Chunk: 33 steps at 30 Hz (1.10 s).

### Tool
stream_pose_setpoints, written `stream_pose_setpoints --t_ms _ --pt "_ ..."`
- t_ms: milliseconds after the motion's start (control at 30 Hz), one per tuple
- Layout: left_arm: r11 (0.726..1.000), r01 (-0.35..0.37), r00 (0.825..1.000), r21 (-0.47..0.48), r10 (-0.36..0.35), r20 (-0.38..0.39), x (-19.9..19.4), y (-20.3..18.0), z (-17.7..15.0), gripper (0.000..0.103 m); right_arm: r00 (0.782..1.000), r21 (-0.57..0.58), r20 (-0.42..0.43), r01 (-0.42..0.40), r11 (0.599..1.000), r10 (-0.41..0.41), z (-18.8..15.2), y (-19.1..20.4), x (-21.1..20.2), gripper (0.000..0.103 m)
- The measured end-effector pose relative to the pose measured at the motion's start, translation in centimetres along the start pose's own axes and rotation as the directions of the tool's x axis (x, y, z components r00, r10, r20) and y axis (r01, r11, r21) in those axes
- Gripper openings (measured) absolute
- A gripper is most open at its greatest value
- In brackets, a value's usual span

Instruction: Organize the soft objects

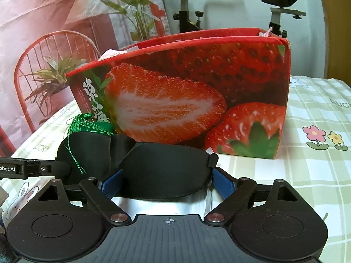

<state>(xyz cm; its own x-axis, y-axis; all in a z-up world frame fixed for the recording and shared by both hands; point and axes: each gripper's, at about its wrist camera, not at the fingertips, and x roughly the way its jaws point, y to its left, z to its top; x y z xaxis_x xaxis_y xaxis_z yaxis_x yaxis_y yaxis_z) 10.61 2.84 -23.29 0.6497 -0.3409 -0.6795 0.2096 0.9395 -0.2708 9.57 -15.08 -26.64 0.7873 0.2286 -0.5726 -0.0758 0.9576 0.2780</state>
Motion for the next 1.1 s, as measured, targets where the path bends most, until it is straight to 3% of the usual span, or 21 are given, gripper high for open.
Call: stream_pose_setpoints --t_ms 333,567,800,1000,1100 --pt "1.000 -0.004 1.000 -0.002 0.004 -0.001 0.1 0.1 -0.1 0.050 0.994 -0.092 0.111 0.018 0.996 -0.008 -0.6 1.3 -1.5 0.058" --pt "1.000 -0.005 1.000 0.001 0.005 -0.001 0.1 0.1 -0.2 0.050 0.985 -0.157 0.175 0.042 0.987 -0.014 -0.9 2.4 -2.3 0.055" --pt "1.000 -0.007 1.000 0.010 0.007 -0.001 0.2 -0.1 -0.2 0.050 0.993 -0.042 0.084 -0.081 0.996 0.084 1.1 0.7 -1.1 0.059" --pt "1.000 -0.011 1.000 0.012 0.011 -0.003 0.3 -0.2 -0.2 0.050 0.993 0.064 0.079 -0.093 0.994 0.087 2.1 -0.5 0.0 0.058" --pt "1.000 -0.009 1.000 0.010 0.009 -0.004 0.2 -0.2 -0.2 0.050 0.994 0.118 0.086 -0.071 0.990 0.061 2.0 -1.2 0.3 0.048"
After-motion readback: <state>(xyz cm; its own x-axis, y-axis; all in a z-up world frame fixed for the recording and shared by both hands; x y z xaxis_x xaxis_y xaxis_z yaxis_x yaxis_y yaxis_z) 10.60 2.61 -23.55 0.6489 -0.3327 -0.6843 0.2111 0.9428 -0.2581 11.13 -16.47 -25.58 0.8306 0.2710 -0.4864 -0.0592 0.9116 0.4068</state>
